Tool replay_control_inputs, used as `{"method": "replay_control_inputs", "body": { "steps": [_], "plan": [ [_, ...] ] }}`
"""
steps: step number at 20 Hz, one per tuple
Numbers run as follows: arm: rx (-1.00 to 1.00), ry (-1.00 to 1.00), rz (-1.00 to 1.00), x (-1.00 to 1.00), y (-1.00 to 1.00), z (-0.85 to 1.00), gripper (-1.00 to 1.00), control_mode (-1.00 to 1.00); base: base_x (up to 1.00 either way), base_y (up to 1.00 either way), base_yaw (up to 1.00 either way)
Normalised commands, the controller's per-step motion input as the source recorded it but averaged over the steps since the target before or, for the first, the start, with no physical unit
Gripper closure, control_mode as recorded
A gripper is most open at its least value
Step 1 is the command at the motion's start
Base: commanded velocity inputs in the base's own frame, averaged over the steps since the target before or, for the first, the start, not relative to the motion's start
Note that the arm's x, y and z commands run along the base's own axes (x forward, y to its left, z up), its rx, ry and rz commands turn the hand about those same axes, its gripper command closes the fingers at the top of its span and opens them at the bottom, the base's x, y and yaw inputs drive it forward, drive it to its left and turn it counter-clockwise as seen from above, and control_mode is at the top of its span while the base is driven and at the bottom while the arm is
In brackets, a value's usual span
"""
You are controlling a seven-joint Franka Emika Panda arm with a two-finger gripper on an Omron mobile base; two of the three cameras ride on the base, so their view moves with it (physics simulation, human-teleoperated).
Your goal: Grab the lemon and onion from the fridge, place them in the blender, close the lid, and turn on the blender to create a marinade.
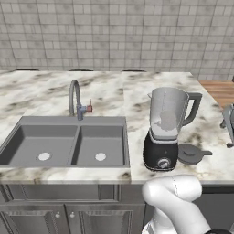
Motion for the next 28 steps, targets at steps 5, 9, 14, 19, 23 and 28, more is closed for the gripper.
{"method": "replay_control_inputs", "body": {
  "steps": [5, 9, 14, 19, 23, 28],
  "plan": [
    [-0.02, 0.02, 0.15, 0.00, -0.12, -0.35, -1.00, -1.00, 0.00, 0.00, 0.00],
    [0.00, 0.02, 0.07, 0.06, -0.34, -0.15, -1.00, -1.00, 0.00, 0.00, 0.00],
    [0.00, 0.06, 0.01, 0.26, -0.22, -0.04, -1.00, -1.00, 0.00, 0.00, 0.00],
    [0.00, 0.09, 0.00, 0.30, 0.00, -0.14, -1.00, -1.00, 0.00, 0.00, 0.00],
    [0.00, 0.10, 0.00, 0.24, -0.01, -0.29, -1.00, -1.00, 0.00, 0.00, 0.00],
    [0.00, 0.04, 0.00, 0.20, -0.05, -0.35, -1.00, -1.00, 0.00, 0.00, 0.00]
  ]
}}
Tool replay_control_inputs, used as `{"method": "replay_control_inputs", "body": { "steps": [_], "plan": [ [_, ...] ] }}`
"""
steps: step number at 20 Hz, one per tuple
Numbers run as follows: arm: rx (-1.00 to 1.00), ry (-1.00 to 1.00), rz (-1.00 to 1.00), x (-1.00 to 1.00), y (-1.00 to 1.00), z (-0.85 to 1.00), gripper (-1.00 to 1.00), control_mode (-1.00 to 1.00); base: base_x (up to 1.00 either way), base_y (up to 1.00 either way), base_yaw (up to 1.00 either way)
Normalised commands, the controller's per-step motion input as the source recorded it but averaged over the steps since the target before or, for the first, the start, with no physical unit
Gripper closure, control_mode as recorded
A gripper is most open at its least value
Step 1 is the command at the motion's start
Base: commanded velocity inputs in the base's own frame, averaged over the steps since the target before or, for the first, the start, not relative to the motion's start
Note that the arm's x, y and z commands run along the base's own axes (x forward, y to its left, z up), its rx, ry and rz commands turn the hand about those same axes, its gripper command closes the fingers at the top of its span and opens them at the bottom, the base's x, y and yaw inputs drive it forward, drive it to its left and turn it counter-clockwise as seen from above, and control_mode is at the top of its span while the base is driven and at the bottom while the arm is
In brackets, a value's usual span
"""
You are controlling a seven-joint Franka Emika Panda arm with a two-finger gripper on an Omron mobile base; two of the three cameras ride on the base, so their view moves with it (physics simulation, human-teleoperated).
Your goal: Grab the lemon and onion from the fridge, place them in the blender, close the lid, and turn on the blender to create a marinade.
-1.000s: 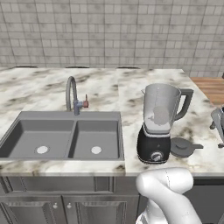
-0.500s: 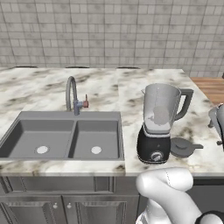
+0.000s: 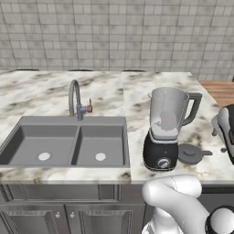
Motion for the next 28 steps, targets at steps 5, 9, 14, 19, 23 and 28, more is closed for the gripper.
{"method": "replay_control_inputs", "body": {
  "steps": [5, 9, 14, 19, 23, 28],
  "plan": [
    [0.01, 0.00, 0.00, 0.06, -0.11, -0.34, -1.00, -1.00, 0.00, 0.00, 0.00],
    [0.02, 0.00, 0.00, 0.00, -0.13, -0.33, -1.00, -1.00, 0.00, 0.00, 0.00],
    [0.01, 0.00, 0.00, 0.04, -0.08, -0.30, -1.00, -1.00, 0.00, 0.00, 0.00],
    [0.01, 0.02, 0.00, 0.22, -0.10, -0.31, -1.00, -1.00, 0.00, 0.00, 0.00],
    [0.02, 0.02, 0.00, 0.26, -0.13, -0.23, -1.00, -1.00, 0.00, 0.00, 0.00],
    [0.03, 0.01, 0.00, 0.26, -0.12, -0.13, -1.00, -1.00, 0.00, 0.00, 0.00]
  ]
}}
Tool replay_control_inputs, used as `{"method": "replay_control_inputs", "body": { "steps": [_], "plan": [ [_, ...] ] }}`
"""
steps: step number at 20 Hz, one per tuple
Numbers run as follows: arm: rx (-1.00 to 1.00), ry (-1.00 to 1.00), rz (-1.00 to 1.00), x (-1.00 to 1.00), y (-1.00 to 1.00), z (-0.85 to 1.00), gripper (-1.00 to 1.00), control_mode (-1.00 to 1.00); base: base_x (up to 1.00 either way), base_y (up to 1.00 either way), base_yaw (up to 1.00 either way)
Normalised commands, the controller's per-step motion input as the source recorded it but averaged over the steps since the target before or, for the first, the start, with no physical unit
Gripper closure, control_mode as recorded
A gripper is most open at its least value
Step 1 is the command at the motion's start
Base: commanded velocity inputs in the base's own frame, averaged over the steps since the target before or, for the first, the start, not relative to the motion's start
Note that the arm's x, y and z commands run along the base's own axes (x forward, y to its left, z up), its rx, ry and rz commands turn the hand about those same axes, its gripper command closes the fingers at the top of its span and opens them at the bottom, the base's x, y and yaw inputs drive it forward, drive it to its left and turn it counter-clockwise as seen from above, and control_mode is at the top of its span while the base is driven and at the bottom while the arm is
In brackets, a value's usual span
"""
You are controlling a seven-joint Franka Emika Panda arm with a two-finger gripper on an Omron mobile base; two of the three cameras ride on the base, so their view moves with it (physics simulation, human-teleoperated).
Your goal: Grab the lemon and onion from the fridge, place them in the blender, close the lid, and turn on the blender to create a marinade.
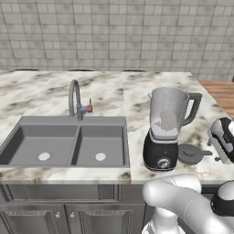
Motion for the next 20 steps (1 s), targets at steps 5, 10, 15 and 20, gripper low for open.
{"method": "replay_control_inputs", "body": {
  "steps": [5, 10, 15, 20],
  "plan": [
    [0.01, 0.01, 0.00, 0.18, -0.03, -0.13, -1.00, -1.00, 0.00, 0.00, 0.00],
    [0.00, 0.00, 0.00, 0.16, -0.04, -0.22, -1.00, -1.00, 0.00, 0.00, 0.00],
    [0.00, 0.00, 0.00, 0.20, -0.13, -0.25, -1.00, -1.00, 0.00, 0.00, 0.00],
    [0.01, 0.01, 0.00, 0.24, -0.16, -0.20, -1.00, -1.00, 0.00, 0.00, 0.00]
  ]
}}
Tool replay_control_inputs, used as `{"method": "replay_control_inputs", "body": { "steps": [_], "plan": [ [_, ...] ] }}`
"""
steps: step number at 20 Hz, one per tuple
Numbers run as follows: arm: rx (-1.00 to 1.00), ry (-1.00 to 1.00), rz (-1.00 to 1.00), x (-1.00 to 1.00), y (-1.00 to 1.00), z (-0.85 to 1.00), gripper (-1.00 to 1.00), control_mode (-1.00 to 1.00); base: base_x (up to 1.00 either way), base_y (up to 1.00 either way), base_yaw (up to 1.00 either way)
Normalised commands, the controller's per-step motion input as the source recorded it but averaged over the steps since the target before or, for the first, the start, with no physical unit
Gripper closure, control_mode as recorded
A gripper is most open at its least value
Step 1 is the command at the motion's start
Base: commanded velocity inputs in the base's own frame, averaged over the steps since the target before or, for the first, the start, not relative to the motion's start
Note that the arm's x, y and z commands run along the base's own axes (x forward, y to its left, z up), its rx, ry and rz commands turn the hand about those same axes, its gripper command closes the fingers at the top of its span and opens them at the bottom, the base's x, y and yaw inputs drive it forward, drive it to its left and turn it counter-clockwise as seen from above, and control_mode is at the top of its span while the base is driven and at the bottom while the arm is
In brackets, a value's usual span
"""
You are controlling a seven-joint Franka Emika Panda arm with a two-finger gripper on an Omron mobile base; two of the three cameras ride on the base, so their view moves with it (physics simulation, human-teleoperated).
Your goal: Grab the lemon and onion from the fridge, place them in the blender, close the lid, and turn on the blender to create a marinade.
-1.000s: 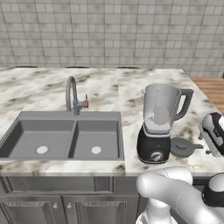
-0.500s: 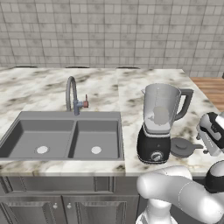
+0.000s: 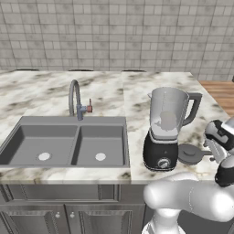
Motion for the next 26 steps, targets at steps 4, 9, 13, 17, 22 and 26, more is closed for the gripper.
{"method": "replay_control_inputs", "body": {
  "steps": [4, 9, 13, 17, 22, 26],
  "plan": [
    [0.00, 0.02, 0.00, 0.26, -0.13, -0.19, -1.00, -1.00, 0.00, 0.00, 0.00],
    [0.00, 0.03, 0.00, 0.25, -0.08, -0.19, -1.00, -1.00, 0.00, 0.00, 0.00],
    [0.00, 0.03, 0.00, 0.25, -0.07, -0.20, -1.00, -1.00, 0.00, 0.00, 0.00],
    [0.00, 0.03, 0.00, 0.20, -0.01, -0.24, -1.00, -1.00, 0.00, 0.00, 0.00],
    [0.00, 0.03, 0.00, 0.15, 0.00, -0.24, 1.00, -1.00, 0.00, 0.00, 0.00],
    [0.00, 0.01, 0.00, 0.04, 0.00, -0.24, 1.00, -1.00, 0.00, 0.00, 0.00]
  ]
}}
